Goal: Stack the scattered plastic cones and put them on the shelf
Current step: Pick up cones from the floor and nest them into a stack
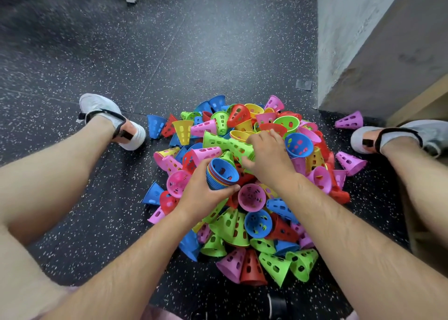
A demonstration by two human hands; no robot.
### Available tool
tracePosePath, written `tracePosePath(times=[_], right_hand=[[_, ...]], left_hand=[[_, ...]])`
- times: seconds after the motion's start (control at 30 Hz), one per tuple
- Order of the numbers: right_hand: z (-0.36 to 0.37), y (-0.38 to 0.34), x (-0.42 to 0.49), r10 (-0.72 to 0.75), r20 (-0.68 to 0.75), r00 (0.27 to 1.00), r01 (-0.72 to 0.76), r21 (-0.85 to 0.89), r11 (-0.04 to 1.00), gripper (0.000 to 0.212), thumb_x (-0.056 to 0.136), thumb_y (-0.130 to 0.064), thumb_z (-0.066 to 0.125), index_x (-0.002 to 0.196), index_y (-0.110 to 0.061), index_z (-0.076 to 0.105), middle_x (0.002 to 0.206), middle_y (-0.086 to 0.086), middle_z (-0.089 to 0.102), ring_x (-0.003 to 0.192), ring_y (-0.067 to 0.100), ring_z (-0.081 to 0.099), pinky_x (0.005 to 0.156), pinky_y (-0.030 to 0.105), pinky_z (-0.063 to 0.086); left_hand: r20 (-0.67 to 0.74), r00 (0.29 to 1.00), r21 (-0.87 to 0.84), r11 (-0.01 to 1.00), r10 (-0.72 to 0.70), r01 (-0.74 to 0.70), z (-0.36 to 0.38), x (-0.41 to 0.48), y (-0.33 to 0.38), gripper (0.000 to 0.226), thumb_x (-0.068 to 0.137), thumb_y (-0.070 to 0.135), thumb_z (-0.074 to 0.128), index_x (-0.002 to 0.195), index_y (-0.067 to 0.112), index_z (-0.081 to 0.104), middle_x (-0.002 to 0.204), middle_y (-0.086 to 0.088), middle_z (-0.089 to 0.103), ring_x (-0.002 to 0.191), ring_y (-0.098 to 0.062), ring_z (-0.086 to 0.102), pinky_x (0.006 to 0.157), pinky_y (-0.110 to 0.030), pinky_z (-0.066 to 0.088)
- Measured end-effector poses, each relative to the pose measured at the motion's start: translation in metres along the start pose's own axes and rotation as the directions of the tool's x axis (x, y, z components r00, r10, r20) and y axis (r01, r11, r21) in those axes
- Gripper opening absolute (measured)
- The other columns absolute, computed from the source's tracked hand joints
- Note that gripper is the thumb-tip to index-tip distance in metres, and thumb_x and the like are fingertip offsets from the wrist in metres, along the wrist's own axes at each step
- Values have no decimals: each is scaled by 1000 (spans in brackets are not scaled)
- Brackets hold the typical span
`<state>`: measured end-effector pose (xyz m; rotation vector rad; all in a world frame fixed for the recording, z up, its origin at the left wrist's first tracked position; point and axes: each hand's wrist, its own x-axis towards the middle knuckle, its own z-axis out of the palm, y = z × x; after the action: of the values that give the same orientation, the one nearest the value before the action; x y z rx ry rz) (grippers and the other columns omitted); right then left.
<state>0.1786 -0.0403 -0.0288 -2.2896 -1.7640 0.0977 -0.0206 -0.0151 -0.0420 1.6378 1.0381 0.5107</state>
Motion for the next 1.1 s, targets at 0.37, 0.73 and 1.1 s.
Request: tracePosePath(times=[0.37, 0.73, 1.1], right_hand=[[4, -14, 4, 101, 185, 978, -65, -192, 979, 67, 86, -65, 54, 133, -17, 50, 130, 12, 60, 140, 30, 33, 120, 47, 12], [-2, -22, 6, 325, 19, 945, -291, 499, 816, 35, 93, -18, 62, 128, -18, 61, 100, -2, 65, 103, 23, 59, 94, 39, 42], [-22, -27, -50, 216, -116, 970, -105, 601, 793, 16, 98, -17, 60, 109, -14, 72, 114, 1, 59, 110, 14, 56, 96, 16, 41]], left_hand=[[1, 1000, -26, 1000, -9, 9, 2, 1, 0, 66, 75, 22, 93, 128, 20, 54, 112, 3, 68, 97, 2, 67, 81, -11, 49], [-13, 1000, -5, 1000, -10, 10, -1, 4, -5, 72, 74, 27, 94, 132, 21, 53, 114, 6, 67, 99, 4, 65, 84, -10, 48], [13, 1000, 20, 1000, 8, -8, 2, -2, 3, 65, 76, 19, 92, 127, 20, 52, 112, 4, 66, 90, 9, 65, 79, -11, 51]])
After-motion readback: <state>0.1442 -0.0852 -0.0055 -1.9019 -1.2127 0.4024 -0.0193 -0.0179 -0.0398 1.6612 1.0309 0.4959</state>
